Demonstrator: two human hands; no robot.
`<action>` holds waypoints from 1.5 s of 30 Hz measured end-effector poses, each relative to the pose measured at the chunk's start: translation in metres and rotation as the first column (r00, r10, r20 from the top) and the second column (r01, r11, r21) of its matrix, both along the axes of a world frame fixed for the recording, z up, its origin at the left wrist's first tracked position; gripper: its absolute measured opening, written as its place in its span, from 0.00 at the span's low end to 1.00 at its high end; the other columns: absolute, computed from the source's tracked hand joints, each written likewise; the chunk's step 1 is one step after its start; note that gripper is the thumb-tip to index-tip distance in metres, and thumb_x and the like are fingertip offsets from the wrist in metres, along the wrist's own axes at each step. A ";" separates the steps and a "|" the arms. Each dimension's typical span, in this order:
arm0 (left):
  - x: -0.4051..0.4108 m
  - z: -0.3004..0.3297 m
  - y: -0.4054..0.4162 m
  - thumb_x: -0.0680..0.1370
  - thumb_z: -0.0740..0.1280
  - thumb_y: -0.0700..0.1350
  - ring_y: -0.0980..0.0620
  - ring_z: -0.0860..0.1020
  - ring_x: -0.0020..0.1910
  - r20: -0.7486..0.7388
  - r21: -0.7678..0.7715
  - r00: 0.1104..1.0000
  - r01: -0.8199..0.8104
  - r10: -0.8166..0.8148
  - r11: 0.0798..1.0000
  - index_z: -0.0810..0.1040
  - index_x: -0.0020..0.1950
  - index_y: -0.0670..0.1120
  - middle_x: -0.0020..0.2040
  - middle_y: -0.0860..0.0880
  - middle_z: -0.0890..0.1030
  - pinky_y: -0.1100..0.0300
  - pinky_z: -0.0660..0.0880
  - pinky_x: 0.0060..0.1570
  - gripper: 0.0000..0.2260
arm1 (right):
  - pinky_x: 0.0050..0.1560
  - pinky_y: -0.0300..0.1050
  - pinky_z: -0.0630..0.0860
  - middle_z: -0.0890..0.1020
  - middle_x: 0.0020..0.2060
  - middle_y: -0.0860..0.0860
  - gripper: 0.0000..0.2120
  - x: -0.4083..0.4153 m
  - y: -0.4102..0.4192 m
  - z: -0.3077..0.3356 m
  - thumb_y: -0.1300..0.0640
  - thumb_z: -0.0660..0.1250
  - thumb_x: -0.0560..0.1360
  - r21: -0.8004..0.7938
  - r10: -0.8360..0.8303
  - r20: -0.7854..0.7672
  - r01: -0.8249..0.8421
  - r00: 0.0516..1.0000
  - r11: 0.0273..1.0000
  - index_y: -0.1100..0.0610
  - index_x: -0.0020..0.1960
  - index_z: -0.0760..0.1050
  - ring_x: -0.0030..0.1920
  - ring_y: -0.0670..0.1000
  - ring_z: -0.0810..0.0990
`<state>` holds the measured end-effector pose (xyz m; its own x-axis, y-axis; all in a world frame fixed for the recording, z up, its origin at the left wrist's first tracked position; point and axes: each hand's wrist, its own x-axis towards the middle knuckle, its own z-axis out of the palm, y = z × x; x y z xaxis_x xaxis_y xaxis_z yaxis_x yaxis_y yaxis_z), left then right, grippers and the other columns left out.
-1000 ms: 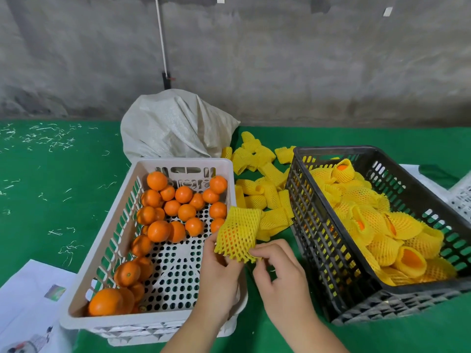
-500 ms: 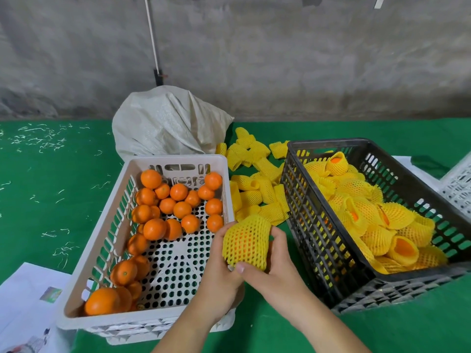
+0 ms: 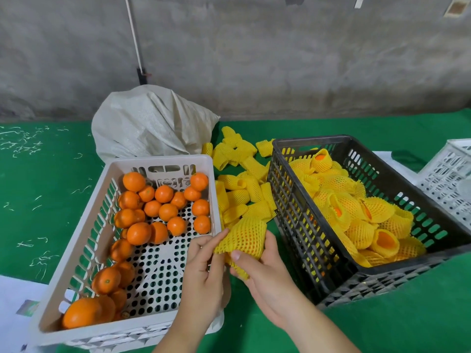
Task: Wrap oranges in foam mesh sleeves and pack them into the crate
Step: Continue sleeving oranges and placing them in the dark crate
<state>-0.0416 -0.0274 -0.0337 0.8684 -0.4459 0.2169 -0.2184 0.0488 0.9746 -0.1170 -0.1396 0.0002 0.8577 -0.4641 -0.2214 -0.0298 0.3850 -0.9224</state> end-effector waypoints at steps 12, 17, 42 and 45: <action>-0.003 -0.007 -0.007 0.80 0.70 0.32 0.55 0.76 0.52 0.231 0.115 0.955 0.162 -0.185 0.980 0.77 0.75 0.57 0.52 0.57 0.73 0.69 0.73 0.52 0.27 | 0.71 0.56 0.70 0.80 0.67 0.52 0.29 -0.001 -0.010 0.004 0.49 0.73 0.76 0.276 -0.146 0.094 0.115 0.985 0.954 0.44 0.74 0.68 0.68 0.54 0.79; -0.009 -0.001 -0.005 0.81 0.71 0.45 0.52 0.79 0.50 0.191 0.183 0.945 0.230 -0.264 0.956 0.76 0.73 0.63 0.53 0.58 0.76 0.69 0.73 0.47 0.23 | 0.42 0.46 0.76 0.83 0.62 0.51 0.27 -0.005 -0.038 0.008 0.57 0.71 0.78 0.168 -0.225 0.012 0.220 0.974 0.961 0.36 0.70 0.69 0.52 0.53 0.82; 0.031 0.008 -0.007 0.85 0.66 0.42 0.53 0.82 0.42 -0.456 0.042 0.887 0.106 -0.076 0.993 0.84 0.60 0.52 0.45 0.47 0.85 0.62 0.81 0.42 0.09 | 0.79 0.61 0.47 0.44 0.83 0.53 0.32 0.019 -0.133 -0.011 0.37 0.57 0.79 -0.856 -0.529 -0.473 -0.509 0.704 0.089 0.42 0.81 0.56 0.82 0.58 0.41; 0.070 0.007 -0.002 0.85 0.66 0.46 0.54 0.81 0.47 -0.425 0.216 0.904 0.152 -0.047 0.964 0.83 0.61 0.56 0.51 0.48 0.84 0.62 0.78 0.47 0.09 | 0.77 0.63 0.37 0.40 0.82 0.55 0.34 0.039 -0.127 -0.023 0.36 0.58 0.78 -0.825 -0.464 -0.531 -0.559 0.709 0.090 0.40 0.81 0.53 0.81 0.60 0.34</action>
